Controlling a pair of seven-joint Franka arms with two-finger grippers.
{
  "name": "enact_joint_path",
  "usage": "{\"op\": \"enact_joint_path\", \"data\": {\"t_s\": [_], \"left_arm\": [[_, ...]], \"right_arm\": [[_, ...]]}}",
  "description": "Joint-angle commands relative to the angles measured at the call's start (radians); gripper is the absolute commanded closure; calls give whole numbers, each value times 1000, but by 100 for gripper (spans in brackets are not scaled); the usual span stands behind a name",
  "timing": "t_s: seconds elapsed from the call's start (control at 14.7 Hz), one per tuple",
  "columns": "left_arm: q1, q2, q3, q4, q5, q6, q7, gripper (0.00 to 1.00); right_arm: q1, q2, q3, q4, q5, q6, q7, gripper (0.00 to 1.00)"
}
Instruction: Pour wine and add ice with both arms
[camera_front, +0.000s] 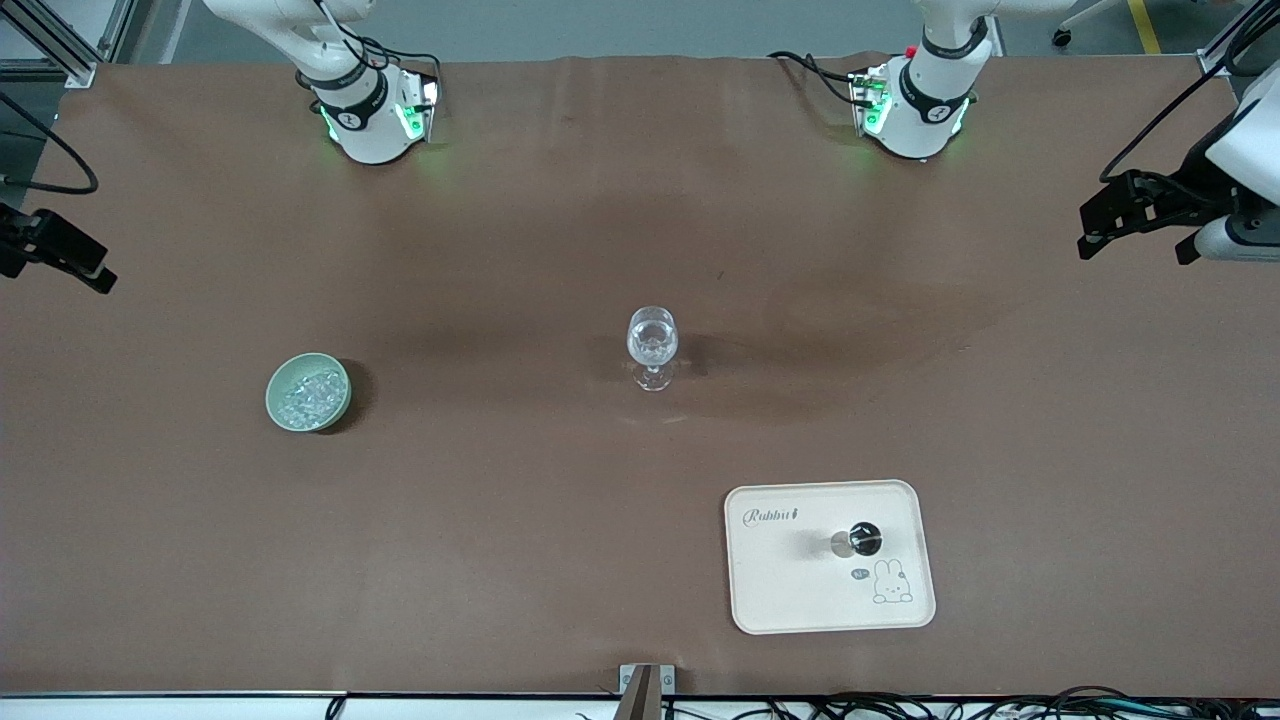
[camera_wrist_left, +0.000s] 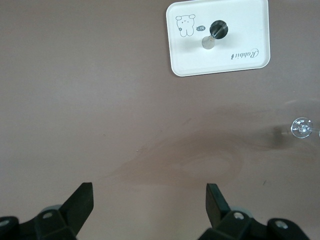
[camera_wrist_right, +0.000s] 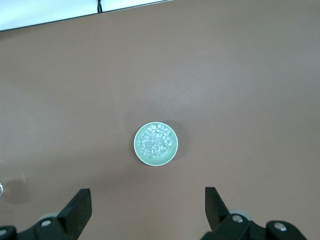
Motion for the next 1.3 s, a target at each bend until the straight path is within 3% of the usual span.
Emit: {"op": "enact_joint_path", "data": {"t_s": [0.0, 0.34, 0.48, 1.23], "left_arm": [[10, -2, -4, 25, -2, -13, -11, 1], [13, -1, 1, 25, 0, -14, -11, 1], [23, -1, 2, 25, 0, -22, -9, 1], [30, -2, -2, 26, -6, -44, -3, 1]], "right_arm": [[-40, -8, 23, -6, 21, -7, -7, 0], [-83, -8, 62, -9, 22, -12, -7, 0], [-111, -8, 105, -9, 21, -14, -7, 0], [-82, -8, 80, -9, 21, -15, -7, 0]]}}
